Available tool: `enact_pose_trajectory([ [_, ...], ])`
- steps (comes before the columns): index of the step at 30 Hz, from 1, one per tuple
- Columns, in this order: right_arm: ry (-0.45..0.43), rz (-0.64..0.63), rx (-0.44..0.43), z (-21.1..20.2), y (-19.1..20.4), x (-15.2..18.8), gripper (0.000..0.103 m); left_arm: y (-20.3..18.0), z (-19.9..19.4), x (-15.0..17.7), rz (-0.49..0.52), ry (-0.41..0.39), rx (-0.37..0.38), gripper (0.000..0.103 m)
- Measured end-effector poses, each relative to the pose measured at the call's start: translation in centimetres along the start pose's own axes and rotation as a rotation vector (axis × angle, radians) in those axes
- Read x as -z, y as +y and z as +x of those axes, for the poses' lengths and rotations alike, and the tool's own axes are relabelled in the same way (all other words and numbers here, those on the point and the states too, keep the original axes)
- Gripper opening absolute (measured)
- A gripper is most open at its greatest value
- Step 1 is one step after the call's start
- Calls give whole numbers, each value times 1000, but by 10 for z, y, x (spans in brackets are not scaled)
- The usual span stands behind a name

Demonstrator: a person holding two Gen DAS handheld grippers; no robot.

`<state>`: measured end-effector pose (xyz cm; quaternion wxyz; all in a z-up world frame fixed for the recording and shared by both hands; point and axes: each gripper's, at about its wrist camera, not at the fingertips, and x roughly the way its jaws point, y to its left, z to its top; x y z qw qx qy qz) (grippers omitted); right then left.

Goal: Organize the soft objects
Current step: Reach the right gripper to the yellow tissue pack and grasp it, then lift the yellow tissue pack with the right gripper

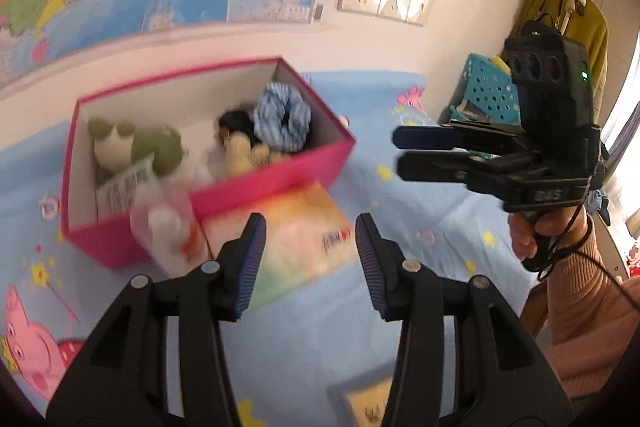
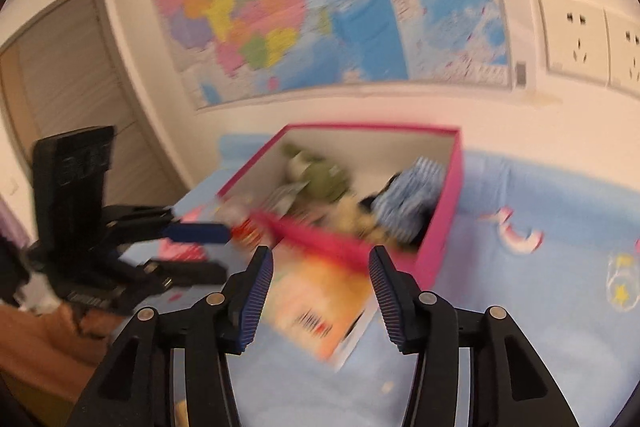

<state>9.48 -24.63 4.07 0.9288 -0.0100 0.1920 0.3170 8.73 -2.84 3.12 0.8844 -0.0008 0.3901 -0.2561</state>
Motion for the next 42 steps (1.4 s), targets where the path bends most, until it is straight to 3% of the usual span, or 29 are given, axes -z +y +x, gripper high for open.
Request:
enact_pose_trajectory([
  [6, 124, 30, -100, 2, 22, 57, 53, 2, -1, 42, -33, 68, 20, 48],
  [13, 288, 91, -156, 24, 37, 111, 53, -5, 2, 80, -49, 146, 39, 48],
  [18, 330, 125, -182, 26, 45, 132, 54, -15, 4, 105, -49, 194, 58, 48],
  [34, 380, 168, -240, 44, 65, 151, 53, -29, 9, 138, -65, 283, 153, 46],
  [36, 382, 164, -239, 46, 67, 151, 49, -31, 9, 139, -62, 288, 161, 39],
  [38, 377, 170, -232, 48, 67, 150, 43, -32, 10, 139, -58, 295, 157, 38],
  [42, 360, 188, -202, 50, 60, 147, 41, -32, 13, 137, -75, 292, 173, 38],
])
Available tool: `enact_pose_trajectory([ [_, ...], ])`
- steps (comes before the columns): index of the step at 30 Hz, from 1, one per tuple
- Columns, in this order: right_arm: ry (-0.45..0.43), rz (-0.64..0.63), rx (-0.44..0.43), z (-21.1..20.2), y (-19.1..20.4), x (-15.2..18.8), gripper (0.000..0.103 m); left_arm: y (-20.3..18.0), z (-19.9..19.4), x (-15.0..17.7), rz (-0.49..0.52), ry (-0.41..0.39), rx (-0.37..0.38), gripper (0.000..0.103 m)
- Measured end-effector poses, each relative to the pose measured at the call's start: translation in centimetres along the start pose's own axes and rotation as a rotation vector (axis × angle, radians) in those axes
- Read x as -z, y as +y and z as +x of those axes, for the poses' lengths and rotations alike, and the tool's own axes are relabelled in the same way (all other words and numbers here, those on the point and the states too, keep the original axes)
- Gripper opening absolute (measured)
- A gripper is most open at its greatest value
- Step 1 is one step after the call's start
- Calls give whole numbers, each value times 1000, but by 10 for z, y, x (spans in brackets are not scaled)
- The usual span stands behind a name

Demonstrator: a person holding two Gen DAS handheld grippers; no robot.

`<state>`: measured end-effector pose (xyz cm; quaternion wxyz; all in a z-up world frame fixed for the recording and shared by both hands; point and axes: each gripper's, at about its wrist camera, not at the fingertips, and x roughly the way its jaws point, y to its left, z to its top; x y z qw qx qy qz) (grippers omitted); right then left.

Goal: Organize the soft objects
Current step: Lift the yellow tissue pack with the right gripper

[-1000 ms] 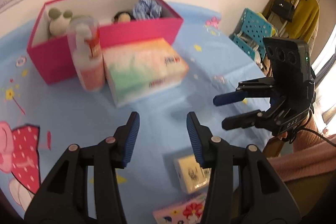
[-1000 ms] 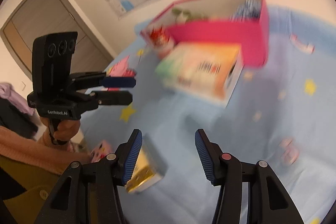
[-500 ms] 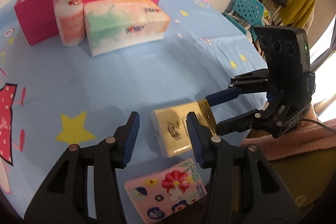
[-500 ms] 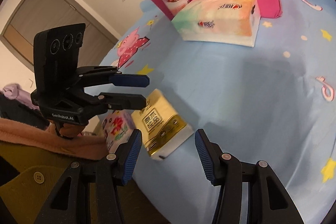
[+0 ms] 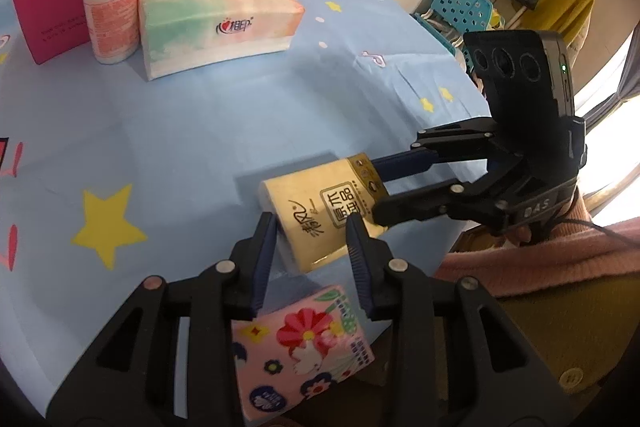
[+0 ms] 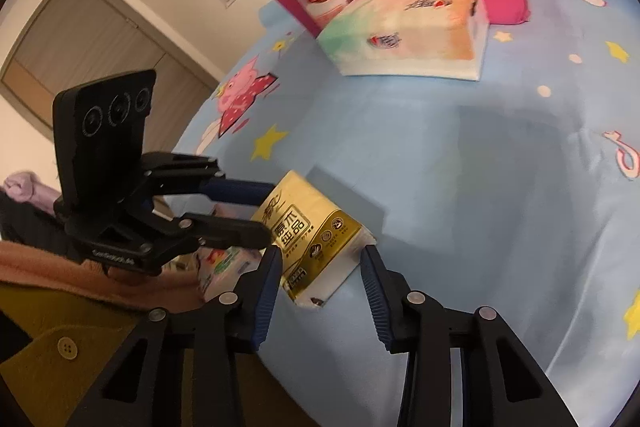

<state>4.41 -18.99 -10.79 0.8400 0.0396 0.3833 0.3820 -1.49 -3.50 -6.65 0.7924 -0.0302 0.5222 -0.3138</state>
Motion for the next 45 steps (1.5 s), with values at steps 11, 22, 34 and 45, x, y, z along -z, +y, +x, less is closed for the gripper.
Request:
enact_pose_trajectory([
  [11, -76, 10, 53, 3, -8, -26, 40, 9, 6, -14, -43, -24, -26, 38],
  [22, -86, 36, 37, -1, -22, -18, 40, 14, 3, -15, -51, -39, -42, 33],
  [34, -112, 29, 34, -8, -23, -19, 33, 8, 0, -20, -40, -41, -60, 33],
  [45, -148, -3, 37, -23, -16, -28, 33, 4, -11, -28, -21, -81, -75, 33],
])
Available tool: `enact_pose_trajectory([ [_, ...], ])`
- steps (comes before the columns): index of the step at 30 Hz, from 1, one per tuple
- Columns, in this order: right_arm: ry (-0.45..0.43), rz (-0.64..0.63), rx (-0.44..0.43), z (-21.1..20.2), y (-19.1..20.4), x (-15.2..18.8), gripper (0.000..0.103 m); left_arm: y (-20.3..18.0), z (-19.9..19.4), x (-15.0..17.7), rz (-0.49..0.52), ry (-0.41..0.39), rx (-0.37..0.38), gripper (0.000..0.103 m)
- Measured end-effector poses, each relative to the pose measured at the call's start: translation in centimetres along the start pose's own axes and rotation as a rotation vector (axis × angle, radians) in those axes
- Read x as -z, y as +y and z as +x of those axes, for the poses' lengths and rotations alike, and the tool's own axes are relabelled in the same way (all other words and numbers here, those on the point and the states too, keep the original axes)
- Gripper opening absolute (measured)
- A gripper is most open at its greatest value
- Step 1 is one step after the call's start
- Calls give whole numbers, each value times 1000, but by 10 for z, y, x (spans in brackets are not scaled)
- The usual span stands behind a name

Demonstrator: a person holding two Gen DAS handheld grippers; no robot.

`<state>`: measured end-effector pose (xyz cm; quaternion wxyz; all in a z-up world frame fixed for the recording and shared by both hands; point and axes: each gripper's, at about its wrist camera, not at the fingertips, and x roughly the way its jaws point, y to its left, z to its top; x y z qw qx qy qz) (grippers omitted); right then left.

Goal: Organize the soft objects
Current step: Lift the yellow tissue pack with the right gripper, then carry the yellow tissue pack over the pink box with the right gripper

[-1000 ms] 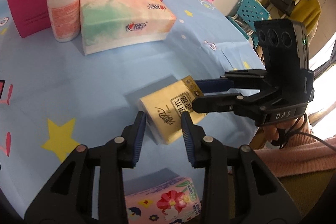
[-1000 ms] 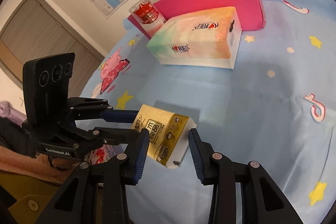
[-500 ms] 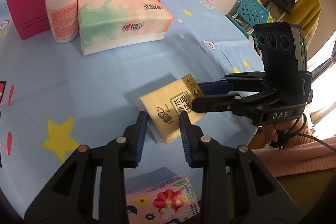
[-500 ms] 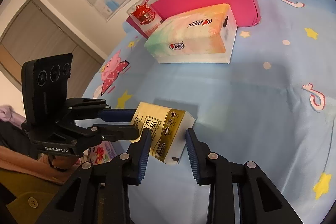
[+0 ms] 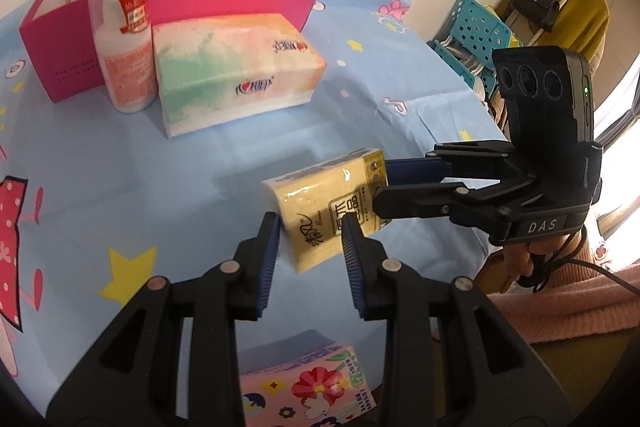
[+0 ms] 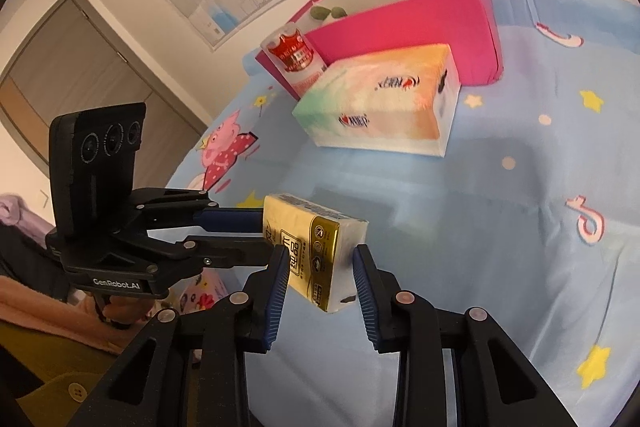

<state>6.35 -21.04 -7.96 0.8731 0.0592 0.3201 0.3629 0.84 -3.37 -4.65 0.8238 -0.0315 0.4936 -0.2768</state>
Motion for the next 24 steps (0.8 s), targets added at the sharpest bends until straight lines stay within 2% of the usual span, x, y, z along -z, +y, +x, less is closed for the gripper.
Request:
enact_pose_trajectory([
  [24, -91, -68, 26, -26, 10, -34, 33, -9, -27, -38, 62, -121, -55, 33],
])
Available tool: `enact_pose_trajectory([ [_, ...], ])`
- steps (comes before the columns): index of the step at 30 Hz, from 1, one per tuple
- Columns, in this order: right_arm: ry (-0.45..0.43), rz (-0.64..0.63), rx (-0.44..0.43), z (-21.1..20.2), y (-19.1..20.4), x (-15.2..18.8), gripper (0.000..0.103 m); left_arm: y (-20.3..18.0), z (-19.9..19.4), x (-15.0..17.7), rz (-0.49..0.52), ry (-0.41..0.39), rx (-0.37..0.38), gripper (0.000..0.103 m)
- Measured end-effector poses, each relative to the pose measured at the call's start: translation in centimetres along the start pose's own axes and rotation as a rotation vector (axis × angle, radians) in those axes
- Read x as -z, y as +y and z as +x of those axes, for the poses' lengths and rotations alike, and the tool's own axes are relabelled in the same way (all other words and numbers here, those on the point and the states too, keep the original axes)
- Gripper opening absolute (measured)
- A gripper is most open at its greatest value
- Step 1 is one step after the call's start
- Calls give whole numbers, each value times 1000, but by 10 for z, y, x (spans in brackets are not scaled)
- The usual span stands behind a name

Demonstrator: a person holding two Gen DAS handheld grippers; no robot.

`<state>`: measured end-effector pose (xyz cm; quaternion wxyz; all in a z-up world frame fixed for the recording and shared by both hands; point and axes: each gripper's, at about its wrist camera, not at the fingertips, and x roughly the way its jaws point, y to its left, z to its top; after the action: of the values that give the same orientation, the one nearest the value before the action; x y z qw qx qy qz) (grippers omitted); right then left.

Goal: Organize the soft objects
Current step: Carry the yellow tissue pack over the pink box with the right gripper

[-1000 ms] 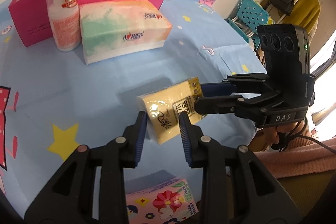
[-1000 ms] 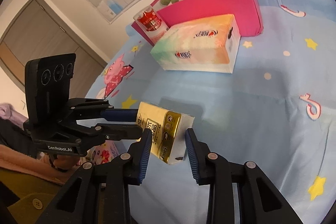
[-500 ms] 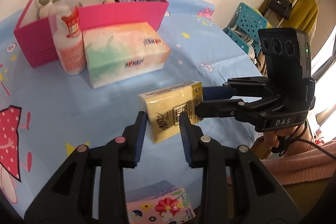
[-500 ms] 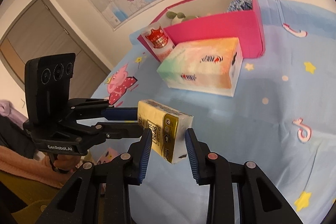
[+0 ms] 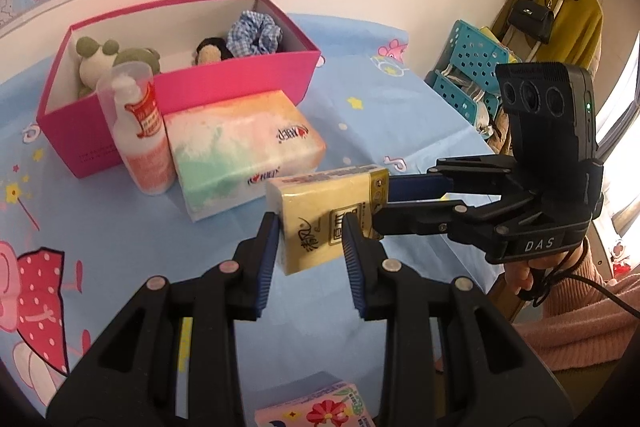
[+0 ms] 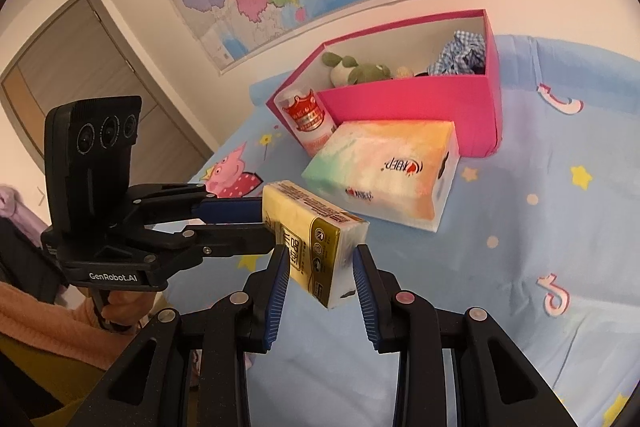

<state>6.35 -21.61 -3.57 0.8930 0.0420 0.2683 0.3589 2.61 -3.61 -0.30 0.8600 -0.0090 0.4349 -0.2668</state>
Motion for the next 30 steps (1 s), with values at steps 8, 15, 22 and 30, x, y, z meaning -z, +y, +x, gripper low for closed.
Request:
enact_pose_trajectory([
  [8, -20, -18, 2, 0, 2, -11, 33, 5, -1, -10, 1, -17, -15, 33],
  [15, -40, -38, 2, -2, 2, -22, 33, 8, -2, -18, 0, -34, -26, 33],
  [22, -55, -49, 5, -2, 3, -31, 33, 12, 0, -26, 2, -42, -38, 33],
  [30, -66, -54, 8, -1, 0, -39, 33, 16, 2, -37, 12, -51, -56, 33],
])
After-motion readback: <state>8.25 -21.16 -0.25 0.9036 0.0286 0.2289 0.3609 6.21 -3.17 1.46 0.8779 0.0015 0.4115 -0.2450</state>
